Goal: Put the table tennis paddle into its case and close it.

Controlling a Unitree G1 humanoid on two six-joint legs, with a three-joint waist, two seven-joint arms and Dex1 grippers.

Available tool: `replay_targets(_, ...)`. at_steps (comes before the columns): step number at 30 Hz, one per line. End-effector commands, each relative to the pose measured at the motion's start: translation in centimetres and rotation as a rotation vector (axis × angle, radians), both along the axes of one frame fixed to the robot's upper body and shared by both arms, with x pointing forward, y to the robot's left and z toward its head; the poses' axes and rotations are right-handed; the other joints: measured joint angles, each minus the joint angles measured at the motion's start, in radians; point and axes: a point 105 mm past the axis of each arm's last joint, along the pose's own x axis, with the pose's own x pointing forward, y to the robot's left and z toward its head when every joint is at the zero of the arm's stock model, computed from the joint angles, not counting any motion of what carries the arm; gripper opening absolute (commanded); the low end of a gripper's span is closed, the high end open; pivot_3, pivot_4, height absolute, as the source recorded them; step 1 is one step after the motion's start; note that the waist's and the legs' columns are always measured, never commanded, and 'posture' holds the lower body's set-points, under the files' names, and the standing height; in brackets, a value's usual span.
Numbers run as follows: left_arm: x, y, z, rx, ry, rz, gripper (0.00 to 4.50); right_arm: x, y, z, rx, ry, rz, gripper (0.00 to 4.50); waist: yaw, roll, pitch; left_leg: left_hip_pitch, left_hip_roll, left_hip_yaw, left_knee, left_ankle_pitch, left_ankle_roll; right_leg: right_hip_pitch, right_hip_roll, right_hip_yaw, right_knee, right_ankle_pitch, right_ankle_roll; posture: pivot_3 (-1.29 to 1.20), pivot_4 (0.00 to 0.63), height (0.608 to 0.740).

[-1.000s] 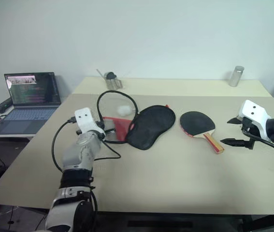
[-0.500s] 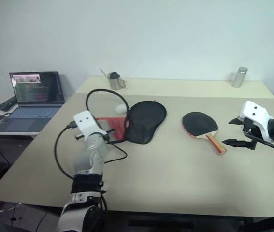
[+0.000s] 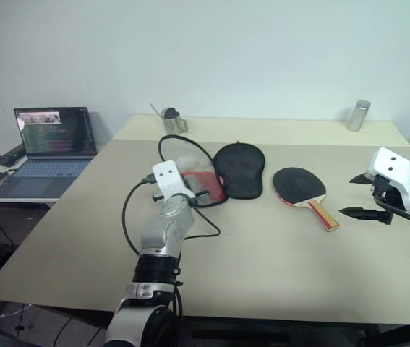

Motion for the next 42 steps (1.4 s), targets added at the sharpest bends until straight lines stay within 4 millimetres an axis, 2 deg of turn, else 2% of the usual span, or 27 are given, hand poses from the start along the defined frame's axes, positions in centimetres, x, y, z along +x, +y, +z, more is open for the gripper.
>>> replay_targets(1, -0.3, -1.4, 1.6, -0.008, -0.052, -0.092, 0.02, -0.2, 0.2, 1.5, -0.005, -0.056, 0.007, 4.5, 0.0, 0.0, 0.0, 0.0, 0.0, 0.0, 0.0, 0.0, 0.0, 0.0, 0.0, 0.0, 0.0, 0.0, 0.0, 0.0, 0.15, 0.74)
replay_targets(7, -0.3, -1.5, 1.6, 0.035, -0.041, -0.182, 0.02, -0.1, 0.3, 1.4, -0.002, -0.054, 0.008, 4.5, 0.0, 0.0, 0.0, 0.0, 0.0, 0.001, 0.0, 0.0, 0.0, 0.0, 0.0, 0.001, 0.0, 0.0, 0.0, 0.0, 0.15, 0.74)
replay_targets(10, -0.1, -0.5, 2.0, 0.122, -0.055, -0.242, 0.02, 0.1, 0.3, 1.3, -0.001, -0.054, 0.011, 4.5, -0.001, 0.0, 0.0, 0.001, 0.0, 0.002, 0.0, 0.0, 0.0, 0.0, 0.0, 0.002, 0.0, 0.0, 0.0, 0.0, 0.15, 0.74)
replay_targets(19, -0.1, 2.7, 1.3, 0.246, 0.001, -0.329, 0.02, 0.3, 0.4, 1.1, 0.001, -0.051, 0.017, 4.5, -0.002, 0.0, 0.0, 0.002, 0.0, 0.003, -0.001, 0.0, 0.0, 0.0, 0.001, 0.003, 0.0, 0.0, 0.0, 0.0, 0.15, 0.74)
replay_targets(25, -0.9, 0.9, 0.5, 0.236, 0.014, -0.419, 0.02, 0.3, 0.6, 1.1, 0.002, -0.047, 0.022, 4.5, -0.002, 0.0, 0.0, 0.002, 0.0, 0.003, -0.001, 0.0, 0.0, 0.0, 0.0, 0.004, 0.0, 0.0, 0.0, 0.0, 0.15, 0.74)
replay_targets(33, -1.3, -0.3, 0.3, 0.25, 0.008, -0.435, 0.02, 0.3, 0.7, 1.0, -0.003, -0.039, 0.028, 4.5, -0.001, 0.0, 0.0, 0.002, 0.0, 0.003, -0.001, 0.0, 0.0, 0.0, 0.0, 0.004, 0.0, 0.0, 0.0, 0.0, 0.15, 0.74)
replay_targets(42, -1.2, 3.0, -0.3, 0.343, 0.051, -0.343, 0.02, 0.3, 1.0, 0.5, 0.004, -0.03, 0.035, 4.5, -0.002, 0.0, 0.0, 0.004, 0.001, 0.006, -0.002, 0.0, 0.0, 0.0, 0.001, 0.007, 0.0, 0.0, 0.0, 0.0, 0.15, 0.74)
